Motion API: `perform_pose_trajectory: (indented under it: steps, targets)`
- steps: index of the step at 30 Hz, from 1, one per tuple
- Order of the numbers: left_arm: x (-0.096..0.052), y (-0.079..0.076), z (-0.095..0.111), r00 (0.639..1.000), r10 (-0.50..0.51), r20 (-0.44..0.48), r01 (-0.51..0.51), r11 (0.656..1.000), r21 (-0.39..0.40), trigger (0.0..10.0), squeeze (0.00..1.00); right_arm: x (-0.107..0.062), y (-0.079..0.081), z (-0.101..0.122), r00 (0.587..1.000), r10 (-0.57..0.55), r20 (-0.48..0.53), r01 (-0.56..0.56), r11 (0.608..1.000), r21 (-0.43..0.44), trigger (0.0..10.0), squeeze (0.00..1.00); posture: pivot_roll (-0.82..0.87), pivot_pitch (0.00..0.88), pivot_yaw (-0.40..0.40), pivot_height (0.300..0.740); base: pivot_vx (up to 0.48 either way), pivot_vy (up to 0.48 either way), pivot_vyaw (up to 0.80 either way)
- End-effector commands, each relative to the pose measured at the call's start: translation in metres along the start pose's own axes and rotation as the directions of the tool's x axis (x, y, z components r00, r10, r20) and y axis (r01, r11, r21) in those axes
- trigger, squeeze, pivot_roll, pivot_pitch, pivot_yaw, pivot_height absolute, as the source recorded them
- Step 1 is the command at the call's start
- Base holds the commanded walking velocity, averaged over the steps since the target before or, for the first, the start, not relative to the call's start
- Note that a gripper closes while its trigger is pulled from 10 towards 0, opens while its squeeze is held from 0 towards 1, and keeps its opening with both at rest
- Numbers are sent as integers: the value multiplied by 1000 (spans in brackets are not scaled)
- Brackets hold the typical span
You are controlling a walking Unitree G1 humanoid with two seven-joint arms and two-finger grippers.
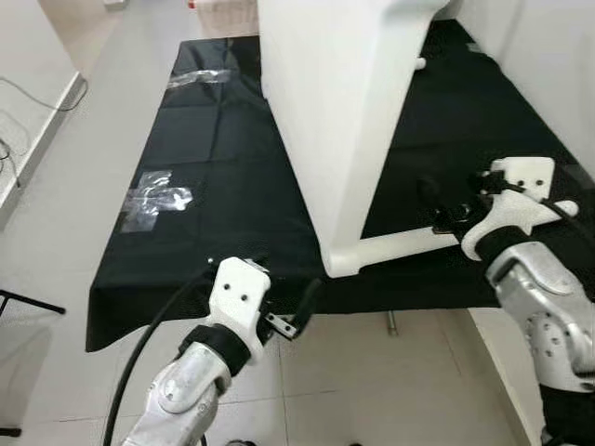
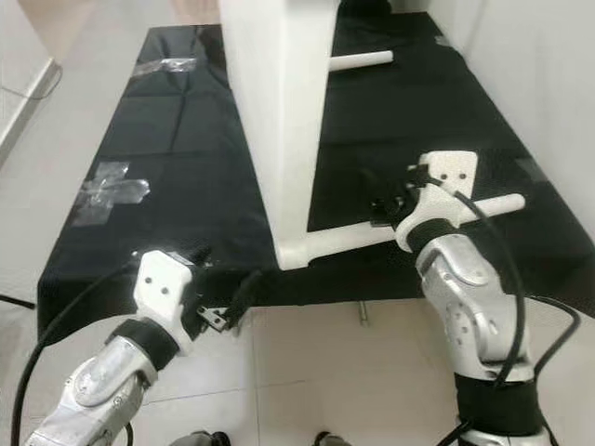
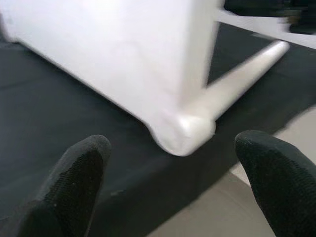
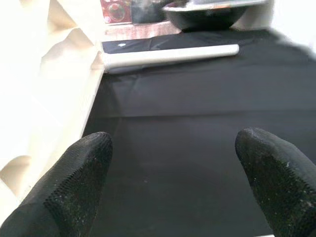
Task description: Building children table
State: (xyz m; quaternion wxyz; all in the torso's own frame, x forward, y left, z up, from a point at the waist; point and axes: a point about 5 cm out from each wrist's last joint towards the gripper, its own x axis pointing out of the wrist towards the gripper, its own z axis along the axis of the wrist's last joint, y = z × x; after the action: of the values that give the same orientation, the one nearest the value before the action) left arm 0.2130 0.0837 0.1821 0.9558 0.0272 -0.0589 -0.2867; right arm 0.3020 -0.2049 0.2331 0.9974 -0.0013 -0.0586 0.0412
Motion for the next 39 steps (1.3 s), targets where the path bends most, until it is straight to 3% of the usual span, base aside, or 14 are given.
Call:
perform_pose_trajectory:
  steps: [1,4,5,7,8,12,20,25,30,33,34,38,39]
  targets:
    - [-1,-4,-7,999,-36,-29,36,999,-2,10000,0,-1,7,-12,999,6,-32,-6,1000,-20,10000,0,97,133,-9,740,0,0,0]
    - [-2,4,-13,999,1,-54,2,999,48,10000,0,6,28,-24,997,49,-57,-51,998,-42,10000,0,109,116,-7,740,0,0,0]
    - [-2,4,-13,999,1,-54,2,999,48,10000,0,6,28,-24,997,49,-57,-51,998,-42,10000,0,109,116,-7,740,0,0,0]
    - [-2,15,-17,996,65,-68,-58,994,97,10000,0,13,50,-34,994,88,-70,-92,994,-58,10000,0,123,105,-12,740,0,0,0]
    - [-2,15,-17,996,65,-68,-58,994,97,10000,0,13,50,-34,994,88,-70,-92,994,-58,10000,0,123,105,-12,740,0,0,0]
    - [3,17,-12,997,68,-36,-64,993,98,10000,0,23,78,-41,987,147,-72,-152,986,-71,10000,0,137,91,-22,740,0,0,0]
    - [8,14,-8,998,61,-10,-60,993,102,10000,0,41,115,-31,969,247,-30,-248,966,-71,10000,0,143,80,-30,740,0,0,0]
    - [10,16,-6,997,75,10,-76,990,118,10000,0,49,152,-17,941,336,35,-334,942,-42,10000,0,154,77,-42,740,0,0,0]
    - [10,19,-6,996,90,15,-91,988,123,10000,0,50,151,-21,943,331,30,-329,942,-57,10000,0,150,79,-42,740,0,0,0]
    - [11,18,-7,996,84,13,-85,989,122,10000,0,51,128,-31,963,270,1,-269,958,-99,10000,0,138,80,-35,740,0,0,0]
    - [11,18,-7,996,84,13,-85,989,122,10000,0,51,128,-31,963,270,1,-269,958,-99,10000,0,138,80,-35,740,0,0,0]
    - [11,17,-10,998,61,2,-61,991,115,10000,0,48,93,-48,985,166,-54,-174,967,-188,10000,0,123,81,-24,740,0,0,0]
    - [11,17,-10,998,61,2,-61,991,115,10000,0,48,93,-48,985,166,-54,-174,967,-188,10000,0,123,81,-24,740,0,0,0]
